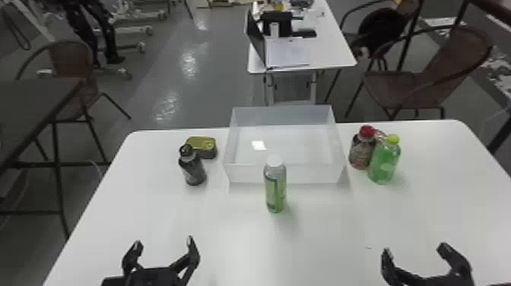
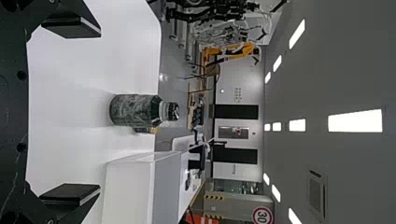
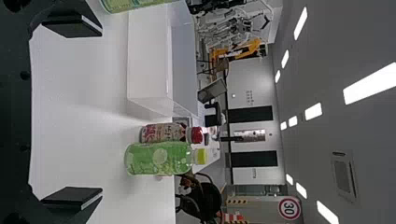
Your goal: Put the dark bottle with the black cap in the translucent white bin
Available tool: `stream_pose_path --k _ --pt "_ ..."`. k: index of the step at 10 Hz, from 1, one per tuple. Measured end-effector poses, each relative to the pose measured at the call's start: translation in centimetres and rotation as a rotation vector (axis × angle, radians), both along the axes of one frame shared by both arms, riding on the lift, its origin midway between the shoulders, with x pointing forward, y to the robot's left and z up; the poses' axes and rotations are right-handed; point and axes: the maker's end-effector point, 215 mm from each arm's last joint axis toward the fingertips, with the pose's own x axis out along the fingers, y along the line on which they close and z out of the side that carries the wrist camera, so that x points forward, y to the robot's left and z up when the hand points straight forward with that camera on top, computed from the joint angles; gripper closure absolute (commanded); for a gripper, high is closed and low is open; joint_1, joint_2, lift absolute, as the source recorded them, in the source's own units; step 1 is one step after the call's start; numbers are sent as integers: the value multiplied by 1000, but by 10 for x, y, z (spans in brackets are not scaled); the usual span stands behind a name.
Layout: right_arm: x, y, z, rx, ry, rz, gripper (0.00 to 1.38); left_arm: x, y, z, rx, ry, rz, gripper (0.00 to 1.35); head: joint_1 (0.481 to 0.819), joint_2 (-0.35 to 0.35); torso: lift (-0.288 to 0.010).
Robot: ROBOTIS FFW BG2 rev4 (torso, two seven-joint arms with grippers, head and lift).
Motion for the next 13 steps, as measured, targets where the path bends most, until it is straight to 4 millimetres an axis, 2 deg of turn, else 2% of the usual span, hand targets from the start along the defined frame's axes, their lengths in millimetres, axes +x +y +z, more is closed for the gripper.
stream_pose_path --k 7,9,12,13 --pt "2 0 0 4 -2 -2 96 1 -4 -8 -50 -9 11 108 695 124 -57" --pt "2 0 0 4 -3 -2 96 19 -14 -15 -72 4 -65 116 695 107 -57" --pt "3 -1 -1 12 0 -5 98 67 -25 -29 -50 53 -214 113 695 86 -57" --pt "4 -1 -1 14 -1 -6 98 82 -22 -32 -11 68 -246 113 695 85 -57"
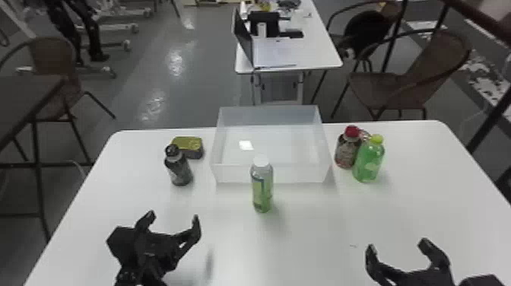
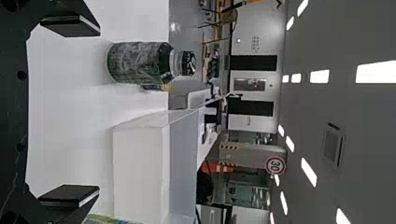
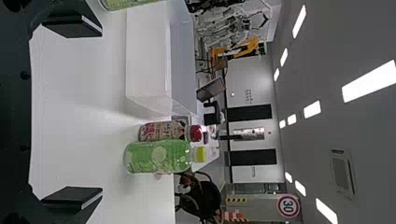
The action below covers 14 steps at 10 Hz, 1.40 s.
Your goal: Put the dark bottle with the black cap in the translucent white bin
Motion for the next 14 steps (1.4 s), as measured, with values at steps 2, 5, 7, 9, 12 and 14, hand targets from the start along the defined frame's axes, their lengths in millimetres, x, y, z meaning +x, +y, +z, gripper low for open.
stream_pose_path --k 2,5,7,9,12,14 --pt "1 1 0 4 0 0 98 26 9 -9 79 34 -65 116 695 92 -57" --pt "2 1 -2 6 2 2 98 66 28 -21 125 91 -98 116 695 113 -57" --pt "4 3 -2 6 0 9 98 95 25 -29 104 127 -158 116 695 107 -57" --pt "7 4 0 7 -6 17 98 114 29 -34 89 152 -156 116 695 110 -57" --pt "8 7 -2 8 -4 26 98 132 50 -38 122 193 -141 117 695 132 -57" --pt "10 8 -1 9 -7 33 98 141 65 -39 125 216 -127 117 695 148 -57"
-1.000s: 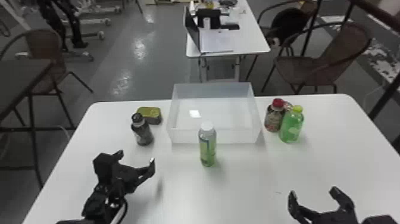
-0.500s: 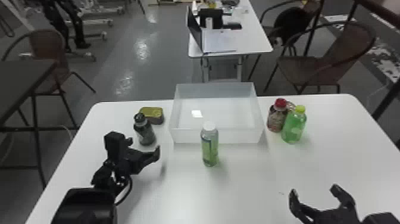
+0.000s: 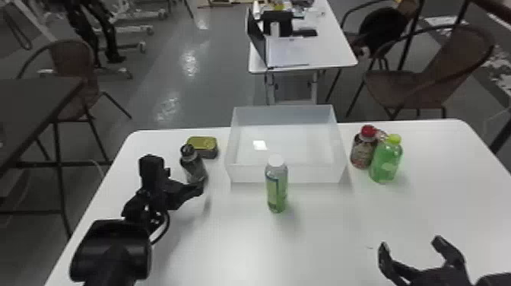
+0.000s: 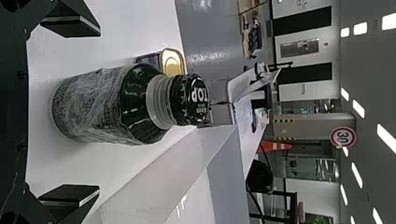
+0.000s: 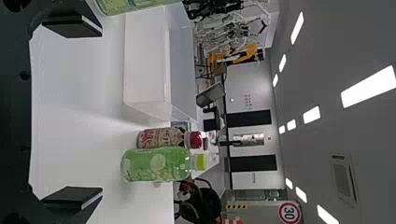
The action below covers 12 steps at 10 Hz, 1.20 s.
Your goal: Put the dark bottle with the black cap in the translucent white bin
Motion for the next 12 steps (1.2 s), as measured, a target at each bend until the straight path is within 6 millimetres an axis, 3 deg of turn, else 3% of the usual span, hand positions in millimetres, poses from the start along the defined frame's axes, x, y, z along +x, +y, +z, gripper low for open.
stream_pose_path --k 3,7,8,9,11,12 --pt "2 3 -2 -2 1 18 98 13 -5 5 -17 13 -27 111 695 146 -57" --pt "7 6 -4 -3 0 36 98 26 -15 -5 -42 66 -44 145 695 134 -57" --pt "7 6 -5 -3 1 37 98 27 -10 -9 -33 77 -31 374 695 138 -57" --pt "7 6 -5 -2 1 39 98 28 -3 -10 -22 80 -17 723 695 142 -57" --pt "5 1 -6 -10 1 48 98 31 10 -6 34 47 30 768 695 155 -57" --pt "2 -5 -7 -22 2 50 98 33 6 -3 43 29 33 769 695 145 -57"
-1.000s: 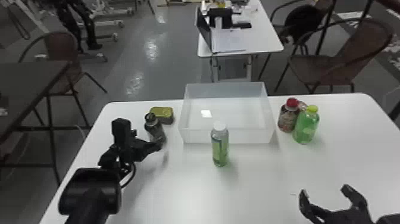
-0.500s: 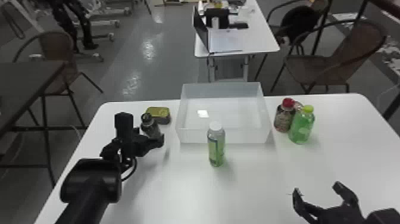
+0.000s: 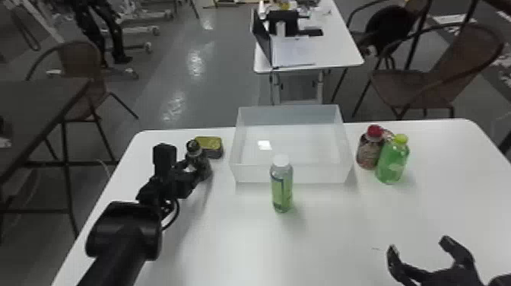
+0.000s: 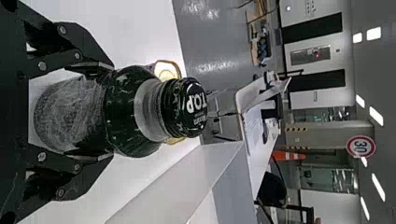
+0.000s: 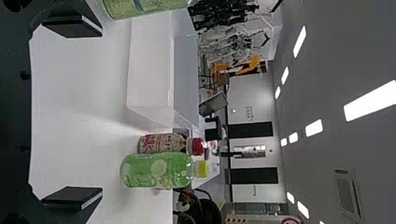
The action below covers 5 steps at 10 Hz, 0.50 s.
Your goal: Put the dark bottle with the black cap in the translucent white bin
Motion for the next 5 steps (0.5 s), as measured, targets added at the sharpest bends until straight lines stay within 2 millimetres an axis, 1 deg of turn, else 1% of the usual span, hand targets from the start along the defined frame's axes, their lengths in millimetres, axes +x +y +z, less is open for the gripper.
stream_pose_path --k 3,4,5 --pt "-2 -11 -1 -21 0 1 98 5 -15 13 34 -42 -18 772 695 118 -57" --pt "-2 -11 -1 -22 1 1 98 7 -17 26 64 -70 -10 771 695 115 -57" --pt "-3 -11 -2 -22 2 1 98 9 -18 47 106 -108 2 771 695 113 -57"
